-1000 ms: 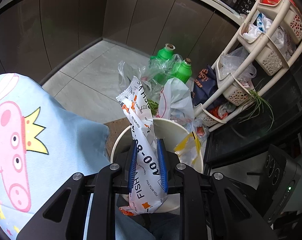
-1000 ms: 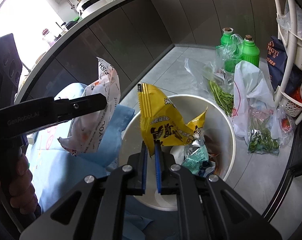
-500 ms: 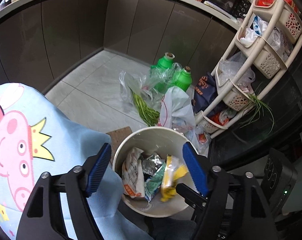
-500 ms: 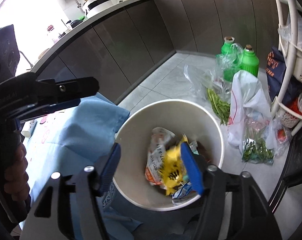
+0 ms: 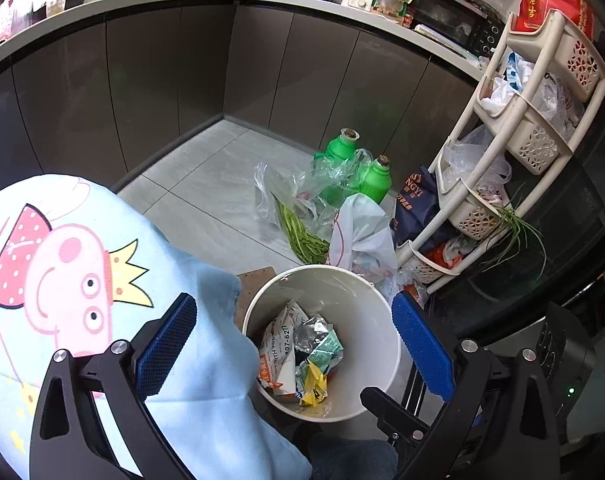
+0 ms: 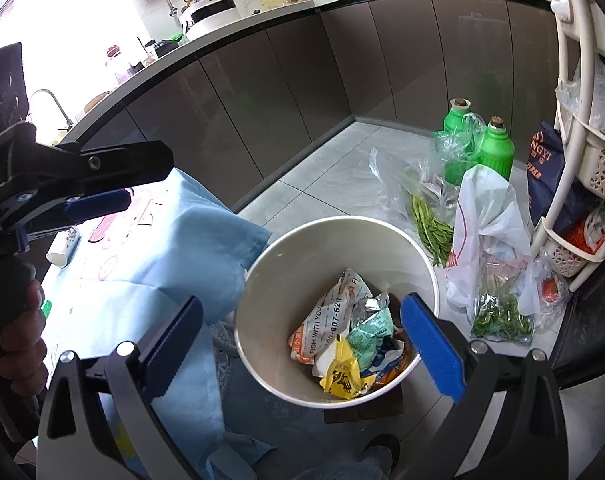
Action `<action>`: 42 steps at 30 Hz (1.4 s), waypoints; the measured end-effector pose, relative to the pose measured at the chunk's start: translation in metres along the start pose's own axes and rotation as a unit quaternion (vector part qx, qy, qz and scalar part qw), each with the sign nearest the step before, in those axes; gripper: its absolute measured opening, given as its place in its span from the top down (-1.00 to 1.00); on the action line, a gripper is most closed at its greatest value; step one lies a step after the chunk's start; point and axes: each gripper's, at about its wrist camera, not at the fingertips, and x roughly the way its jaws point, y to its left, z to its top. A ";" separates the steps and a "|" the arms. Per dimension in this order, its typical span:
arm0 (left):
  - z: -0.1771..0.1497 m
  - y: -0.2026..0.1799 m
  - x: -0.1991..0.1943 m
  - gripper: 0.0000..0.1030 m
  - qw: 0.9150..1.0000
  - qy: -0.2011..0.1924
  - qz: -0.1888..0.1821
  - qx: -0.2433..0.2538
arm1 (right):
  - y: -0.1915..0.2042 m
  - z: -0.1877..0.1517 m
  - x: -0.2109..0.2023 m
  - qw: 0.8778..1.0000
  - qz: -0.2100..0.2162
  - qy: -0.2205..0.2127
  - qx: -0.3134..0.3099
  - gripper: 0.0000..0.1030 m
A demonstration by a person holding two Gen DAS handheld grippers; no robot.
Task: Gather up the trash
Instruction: 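Move both tools back over the table toward the cup and lid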
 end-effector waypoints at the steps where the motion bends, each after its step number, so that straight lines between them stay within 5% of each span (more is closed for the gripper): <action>1: -0.001 0.000 -0.004 -0.83 1.000 -0.002 0.000 0.000 | 0.003 0.000 -0.003 1.000 0.000 0.000 -0.003 -0.93; 11: -0.002 0.002 -0.051 -0.83 1.000 -0.018 -0.007 -0.010 | 0.026 0.005 -0.026 1.000 0.005 -0.002 -0.011 -0.93; 24: -0.016 0.021 -0.146 -0.83 0.997 -0.071 0.013 -0.026 | 0.103 0.011 -0.064 0.995 0.032 -0.022 -0.088 -0.93; 42: -0.068 0.114 -0.246 -0.83 0.981 -0.103 0.109 -0.124 | 0.238 0.007 -0.077 0.970 0.080 -0.026 -0.230 -0.93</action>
